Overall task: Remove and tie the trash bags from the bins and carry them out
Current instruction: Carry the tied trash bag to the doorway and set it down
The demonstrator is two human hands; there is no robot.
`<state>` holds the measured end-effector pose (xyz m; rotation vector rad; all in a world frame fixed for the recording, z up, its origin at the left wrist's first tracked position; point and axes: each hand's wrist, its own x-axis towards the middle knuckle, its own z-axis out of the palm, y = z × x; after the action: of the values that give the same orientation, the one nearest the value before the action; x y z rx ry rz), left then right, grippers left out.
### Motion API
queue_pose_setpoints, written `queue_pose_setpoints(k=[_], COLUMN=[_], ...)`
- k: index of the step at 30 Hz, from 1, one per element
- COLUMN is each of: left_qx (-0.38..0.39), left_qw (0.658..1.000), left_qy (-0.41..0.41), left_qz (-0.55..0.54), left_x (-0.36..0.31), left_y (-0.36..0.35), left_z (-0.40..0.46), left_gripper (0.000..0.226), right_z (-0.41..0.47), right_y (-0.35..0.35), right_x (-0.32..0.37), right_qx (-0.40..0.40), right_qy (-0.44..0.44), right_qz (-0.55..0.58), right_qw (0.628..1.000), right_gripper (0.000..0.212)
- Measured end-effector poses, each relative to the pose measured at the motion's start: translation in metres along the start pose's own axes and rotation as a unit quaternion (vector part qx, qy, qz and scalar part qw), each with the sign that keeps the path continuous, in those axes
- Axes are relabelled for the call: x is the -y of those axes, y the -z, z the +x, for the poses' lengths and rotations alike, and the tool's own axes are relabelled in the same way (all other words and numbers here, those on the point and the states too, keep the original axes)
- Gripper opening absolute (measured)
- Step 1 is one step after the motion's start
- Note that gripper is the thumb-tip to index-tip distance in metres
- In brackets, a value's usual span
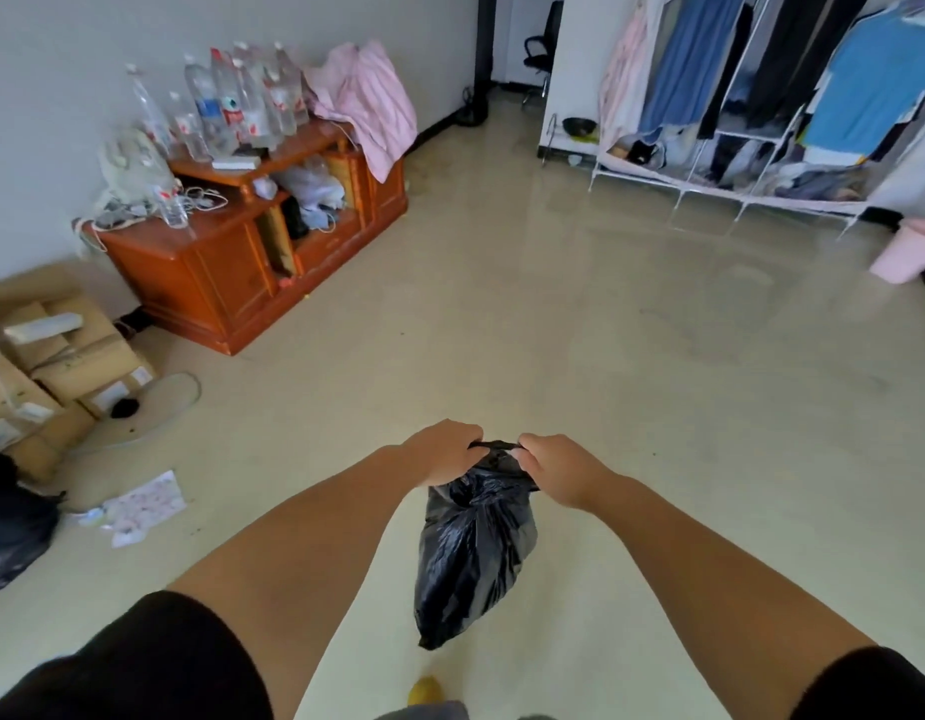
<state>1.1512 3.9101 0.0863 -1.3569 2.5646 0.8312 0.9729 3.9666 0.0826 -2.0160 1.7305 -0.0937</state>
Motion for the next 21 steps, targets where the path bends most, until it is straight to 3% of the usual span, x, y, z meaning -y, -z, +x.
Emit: queue_pose_setpoints(k=[7, 12, 21], left_qx=[0.031, 0.028, 0.013], left_qw=[0.999, 0.999, 0.999], left_qy=[-0.038, -0.021, -0.003], left_qz=[-0.003, 0.003, -0.044], left_x=[0.045, 0.087, 0.129], left_y=[0.068, 0.118, 0.235], left_z=[0.121, 0.241, 0.441], left_gripper=[0.021, 0.035, 0.03], right_z=[0.136, 0.254, 0.46], right_y=[0.044, 0.087, 0.198], right_x=[-0.04, -0.082, -0.163], right_qx=[0.019, 0.024, 0.044], right_qy=[-0.032, -0.026, 0.0], right_qz=[0.017, 0.019, -0.003], right_qw=[0.999, 0.999, 0.999], right_gripper=[0.03, 0.029, 0.033])
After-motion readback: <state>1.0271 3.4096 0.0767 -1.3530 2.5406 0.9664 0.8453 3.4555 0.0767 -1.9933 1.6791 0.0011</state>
